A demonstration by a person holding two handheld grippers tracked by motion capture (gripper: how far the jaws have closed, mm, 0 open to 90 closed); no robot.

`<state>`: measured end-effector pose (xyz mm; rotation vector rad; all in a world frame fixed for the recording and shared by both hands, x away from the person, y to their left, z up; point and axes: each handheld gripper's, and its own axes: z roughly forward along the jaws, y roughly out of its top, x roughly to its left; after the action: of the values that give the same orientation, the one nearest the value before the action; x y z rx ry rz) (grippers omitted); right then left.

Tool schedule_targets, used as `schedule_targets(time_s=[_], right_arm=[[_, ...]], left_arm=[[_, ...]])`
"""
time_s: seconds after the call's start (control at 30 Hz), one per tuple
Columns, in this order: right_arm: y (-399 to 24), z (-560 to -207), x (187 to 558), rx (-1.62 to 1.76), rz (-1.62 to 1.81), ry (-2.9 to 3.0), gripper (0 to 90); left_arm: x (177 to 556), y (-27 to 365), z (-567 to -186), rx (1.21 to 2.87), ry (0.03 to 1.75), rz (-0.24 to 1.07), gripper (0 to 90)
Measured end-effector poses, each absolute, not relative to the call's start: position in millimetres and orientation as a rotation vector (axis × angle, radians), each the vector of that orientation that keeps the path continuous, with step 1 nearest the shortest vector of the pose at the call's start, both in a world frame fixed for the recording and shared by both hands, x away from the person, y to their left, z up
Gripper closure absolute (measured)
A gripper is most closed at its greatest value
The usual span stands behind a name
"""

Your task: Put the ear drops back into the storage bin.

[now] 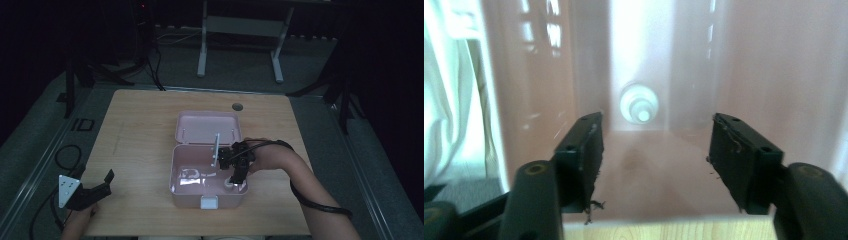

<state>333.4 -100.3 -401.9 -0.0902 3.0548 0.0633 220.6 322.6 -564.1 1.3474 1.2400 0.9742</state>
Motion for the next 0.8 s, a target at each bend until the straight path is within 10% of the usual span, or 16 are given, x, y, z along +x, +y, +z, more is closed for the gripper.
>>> schedule_targets(time_s=[0.2,0.8], right_arm=[[-122,-382,337,-0.029,0.187,3.045,19.9],[-193,-391,348,0.216,0.287,2.986,18.9]], left_arm=[[221,322,-564,1.348,1.239,0.975,0.4],[220,322,-564,1.349,1.239,0.977,0.4]])
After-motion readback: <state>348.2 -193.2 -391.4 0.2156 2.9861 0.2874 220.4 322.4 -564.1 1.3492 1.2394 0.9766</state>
